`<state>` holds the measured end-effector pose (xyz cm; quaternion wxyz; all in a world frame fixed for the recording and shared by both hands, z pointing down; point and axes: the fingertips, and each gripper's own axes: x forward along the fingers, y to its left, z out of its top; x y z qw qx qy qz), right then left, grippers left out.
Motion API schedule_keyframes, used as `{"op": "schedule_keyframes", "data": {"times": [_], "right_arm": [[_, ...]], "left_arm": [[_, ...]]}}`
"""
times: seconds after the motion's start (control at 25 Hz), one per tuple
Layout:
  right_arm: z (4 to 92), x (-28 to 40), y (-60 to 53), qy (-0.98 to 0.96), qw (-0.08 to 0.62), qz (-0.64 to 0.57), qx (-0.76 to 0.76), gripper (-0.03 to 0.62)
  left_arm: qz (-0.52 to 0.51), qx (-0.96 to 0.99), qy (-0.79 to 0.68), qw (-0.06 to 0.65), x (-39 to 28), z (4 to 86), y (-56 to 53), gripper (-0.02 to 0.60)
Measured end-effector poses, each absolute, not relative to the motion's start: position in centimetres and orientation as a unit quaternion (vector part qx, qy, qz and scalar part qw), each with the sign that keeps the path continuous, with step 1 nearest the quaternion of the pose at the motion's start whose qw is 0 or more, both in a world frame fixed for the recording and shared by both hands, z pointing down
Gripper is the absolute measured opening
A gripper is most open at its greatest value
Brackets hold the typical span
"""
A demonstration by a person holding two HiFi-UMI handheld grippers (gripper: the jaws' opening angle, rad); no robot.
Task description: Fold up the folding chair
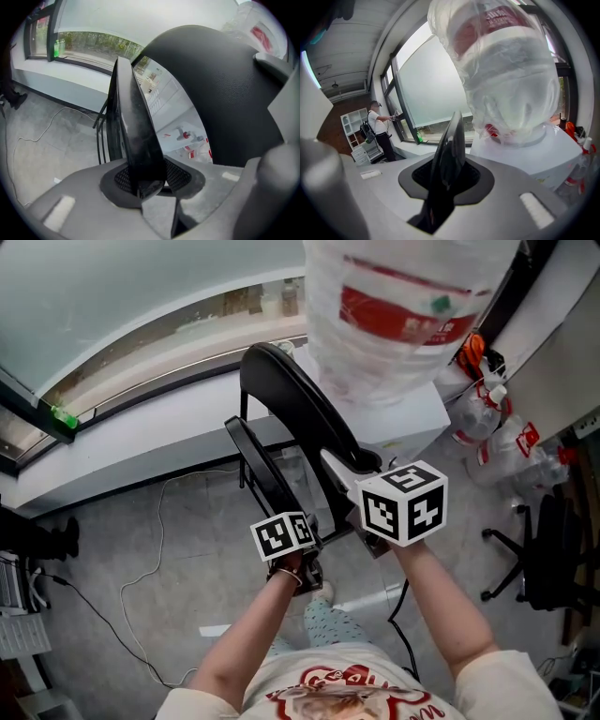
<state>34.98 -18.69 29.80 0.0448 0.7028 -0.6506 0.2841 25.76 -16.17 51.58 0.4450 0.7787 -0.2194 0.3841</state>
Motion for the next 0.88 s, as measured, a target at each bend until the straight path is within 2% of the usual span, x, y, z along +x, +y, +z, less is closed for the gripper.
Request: {"op": "schedule_keyframes", "data": {"times": [0.36,0.72,0.84,0.88], "right_arm": [[29.7,35.4,-18.6,-0.648,0.059,0.275,0.708,0.098],[29.8,35.4,-18.6,-0.647,0.06,0.277,0.708,0.1],[29.8,35.2,-18.7,-0.643,0.079,0.266,0.714,0.126],[29.7,35.1,-18.7,-0.641,0.091,0.255,0.718,0.18]], "left_arm": [[0.39,0.781,-0.198,0.445,29.5,51.8,-15.0,0.14],[0.385,0.78,-0.189,0.456,29.7,51.9,-14.8,0.141],[0.391,0.789,-0.179,0.439,29.5,51.4,-14.7,0.141],[0.393,0.793,-0.179,0.43,29.3,51.1,-14.7,0.146]]}}
